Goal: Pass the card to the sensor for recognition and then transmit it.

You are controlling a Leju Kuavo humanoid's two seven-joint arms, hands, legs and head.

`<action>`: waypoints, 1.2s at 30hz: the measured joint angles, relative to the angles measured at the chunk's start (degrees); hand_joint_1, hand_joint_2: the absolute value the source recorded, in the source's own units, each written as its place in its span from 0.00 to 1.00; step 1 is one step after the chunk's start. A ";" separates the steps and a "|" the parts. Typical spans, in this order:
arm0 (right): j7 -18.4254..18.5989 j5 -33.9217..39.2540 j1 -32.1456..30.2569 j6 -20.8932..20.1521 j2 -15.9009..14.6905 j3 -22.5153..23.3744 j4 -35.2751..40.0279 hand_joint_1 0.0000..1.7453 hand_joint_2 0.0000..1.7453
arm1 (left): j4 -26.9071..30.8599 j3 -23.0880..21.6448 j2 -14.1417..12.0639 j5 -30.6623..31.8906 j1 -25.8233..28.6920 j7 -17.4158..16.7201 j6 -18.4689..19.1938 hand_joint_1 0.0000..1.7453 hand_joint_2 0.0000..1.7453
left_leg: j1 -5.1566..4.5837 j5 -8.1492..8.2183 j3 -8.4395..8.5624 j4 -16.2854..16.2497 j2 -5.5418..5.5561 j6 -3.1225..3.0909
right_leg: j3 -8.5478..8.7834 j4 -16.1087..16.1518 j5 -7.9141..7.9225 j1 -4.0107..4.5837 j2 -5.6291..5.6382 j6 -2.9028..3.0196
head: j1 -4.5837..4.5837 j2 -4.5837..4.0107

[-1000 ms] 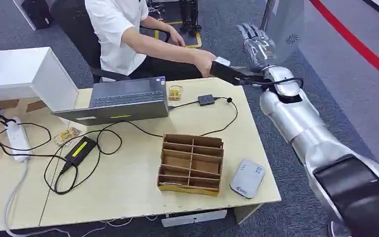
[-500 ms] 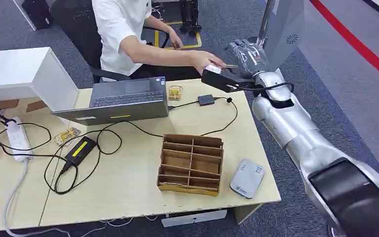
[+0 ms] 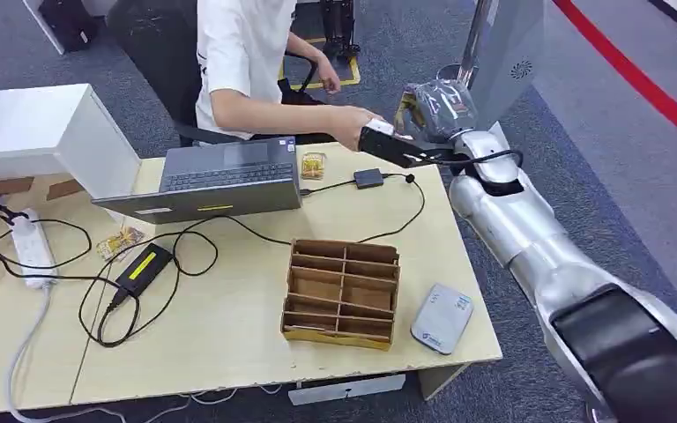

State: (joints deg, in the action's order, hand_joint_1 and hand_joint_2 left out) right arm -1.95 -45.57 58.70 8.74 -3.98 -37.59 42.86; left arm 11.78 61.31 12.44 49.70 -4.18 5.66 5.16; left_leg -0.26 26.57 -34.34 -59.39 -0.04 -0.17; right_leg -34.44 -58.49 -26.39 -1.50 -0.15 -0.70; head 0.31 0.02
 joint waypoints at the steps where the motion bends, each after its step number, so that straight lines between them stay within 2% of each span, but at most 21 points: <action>1: -0.22 0.04 -0.26 0.30 -0.13 0.00 0.32 1.00 1.00 | 0.00 0.00 0.11 -0.28 0.00 0.00 -0.20 0.00 1.00 | 0.00 0.00 0.00 0.00 0.01 0.00 | 0.00 0.00 0.00 0.00 0.00 0.00 | -0.04 -0.02; 6: -1.83 -0.74 -4.28 4.49 -2.38 0.15 4.69 1.00 1.00 | -0.02 0.00 0.31 -0.89 0.00 -0.37 -0.85 0.00 1.00 | 0.01 0.00 0.01 -0.01 0.02 0.00 | 0.01 0.04 0.00 0.00 -0.02 0.00 | -0.02 0.00; 13: -2.43 -7.59 -15.99 9.85 -8.01 3.25 16.75 1.00 1.00 | -0.02 0.02 0.39 -1.22 -0.01 -0.85 -1.11 0.00 1.00 | 0.00 0.06 -0.02 -0.01 0.12 -0.08 | 0.02 0.13 -0.01 0.00 -0.09 -0.02 | -0.04 -0.02; 17: -1.84 -15.22 -26.24 13.99 -12.90 7.02 25.36 1.00 1.00 | -0.02 0.22 0.35 -1.31 0.04 -1.29 -0.37 0.00 1.00 | 0.02 0.12 -0.03 0.00 0.39 -0.17 | 0.19 0.23 -0.11 0.02 -0.39 -0.16 | -0.02 -0.02; 22: -2.97 -18.10 -39.76 15.63 -16.74 13.49 35.20 1.00 1.00 | -0.02 0.79 0.06 -1.38 0.02 -1.88 0.35 0.00 1.00 | 0.00 0.26 -0.08 0.00 0.36 -0.25 | 0.15 0.24 -0.16 0.00 -0.35 -0.23 | -0.04 0.00; 25: -3.52 -19.17 -45.71 16.15 -17.68 16.34 39.68 1.00 1.00 | -0.02 0.94 0.00 -1.29 0.02 -1.97 0.48 0.00 1.00 | 0.01 0.33 -0.06 0.00 0.34 -0.25 | 0.15 0.25 -0.20 0.01 -0.36 -0.23 | -0.02 0.00; 30: -4.22 -21.95 -54.16 16.30 -18.49 18.60 44.11 1.00 1.00 | -0.02 1.20 -0.07 -1.07 0.01 -1.97 0.51 0.00 1.00 | 0.01 0.36 -0.07 0.01 0.33 -0.21 | 0.15 0.24 -0.22 0.01 -0.35 -0.23 | -0.02 -0.02; 36: -4.39 -22.82 -58.91 16.42 -18.56 18.88 45.51 1.00 1.00 | -0.02 1.22 -0.07 -0.28 -0.01 -2.08 0.48 0.00 1.00 | 0.01 0.35 -0.07 0.01 0.31 -0.21 | 0.16 0.24 -0.22 0.01 -0.33 -0.23 | -0.02 0.00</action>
State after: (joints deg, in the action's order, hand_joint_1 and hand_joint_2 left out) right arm -6.34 -68.39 -0.21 25.16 -22.53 -18.71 88.37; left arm 11.76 62.53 12.37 49.42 -4.18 3.58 5.64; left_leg -0.25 26.93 -34.40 -59.38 0.27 -0.38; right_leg -34.28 -58.25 -26.61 -1.49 -0.48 -0.93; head 0.28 0.02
